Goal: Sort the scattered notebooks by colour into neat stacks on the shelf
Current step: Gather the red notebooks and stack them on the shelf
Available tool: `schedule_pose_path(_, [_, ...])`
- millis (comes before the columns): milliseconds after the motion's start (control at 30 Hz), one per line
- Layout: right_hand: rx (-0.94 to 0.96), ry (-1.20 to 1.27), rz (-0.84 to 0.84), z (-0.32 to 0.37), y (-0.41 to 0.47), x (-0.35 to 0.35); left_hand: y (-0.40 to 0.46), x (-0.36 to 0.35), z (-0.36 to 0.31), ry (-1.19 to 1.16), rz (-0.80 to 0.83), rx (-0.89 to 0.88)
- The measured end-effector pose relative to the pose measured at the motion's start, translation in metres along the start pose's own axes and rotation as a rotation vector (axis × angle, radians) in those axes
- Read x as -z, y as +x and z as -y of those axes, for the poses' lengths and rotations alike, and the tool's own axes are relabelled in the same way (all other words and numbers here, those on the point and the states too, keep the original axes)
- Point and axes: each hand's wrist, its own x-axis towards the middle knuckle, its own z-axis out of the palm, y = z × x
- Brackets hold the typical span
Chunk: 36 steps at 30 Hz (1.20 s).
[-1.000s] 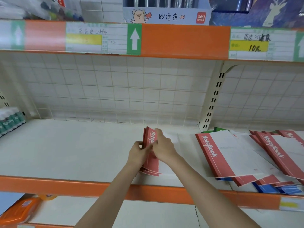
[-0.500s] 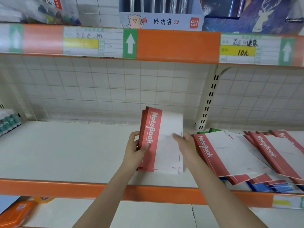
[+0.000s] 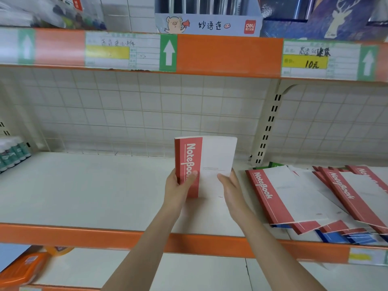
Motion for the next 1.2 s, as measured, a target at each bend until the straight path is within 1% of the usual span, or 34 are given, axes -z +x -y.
schedule_pose_path(200, [-0.061,-0.07,0.031,-0.011,-0.004,0.002,-0.001,0.005,0.015,0.155,0.026,0.02])
schedule_pose_path(367, [-0.014,-0.258,0.065,-0.004,-0.008,0.009,0.001,0.005,0.013,0.151,0.022,0.076])
schedule_pose_path(467, [-0.078,-0.289,0.11,0.0,-0.012,0.016,-0.001,0.007,0.007,0.162,0.018,0.15])
schedule_pose_path(533, [-0.115,-0.275,0.104,0.003,-0.015,0.018,-0.005,0.008,0.002,0.153,0.035,0.21])
schedule_pose_path(600, [-0.13,-0.247,0.046,0.008,-0.02,0.019,-0.01,0.008,-0.004,0.147,0.086,0.259])
schedule_pose_path(733, [-0.222,-0.237,-0.152,0.019,-0.028,0.033,-0.025,-0.004,-0.017,0.185,0.216,0.293])
schedule_pose_path(833, [-0.146,-0.282,-0.252,0.024,-0.046,0.055,-0.04,-0.028,-0.023,0.238,0.312,0.276])
schedule_pose_path(900, [-0.109,-0.299,-0.339,0.027,-0.063,0.077,-0.053,-0.051,-0.026,0.256,0.373,0.27])
schedule_pose_path(1000, [-0.14,-0.312,-0.487,0.032,-0.097,0.118,-0.077,-0.093,-0.025,0.294,0.446,0.266])
schedule_pose_path(1067, [-0.122,-0.304,-0.605,0.037,-0.124,0.147,-0.095,-0.125,-0.022,0.336,0.505,0.23])
schedule_pose_path(1200, [-0.117,-0.335,-0.802,0.049,-0.188,0.21,-0.143,-0.199,-0.018,0.471,0.725,0.135])
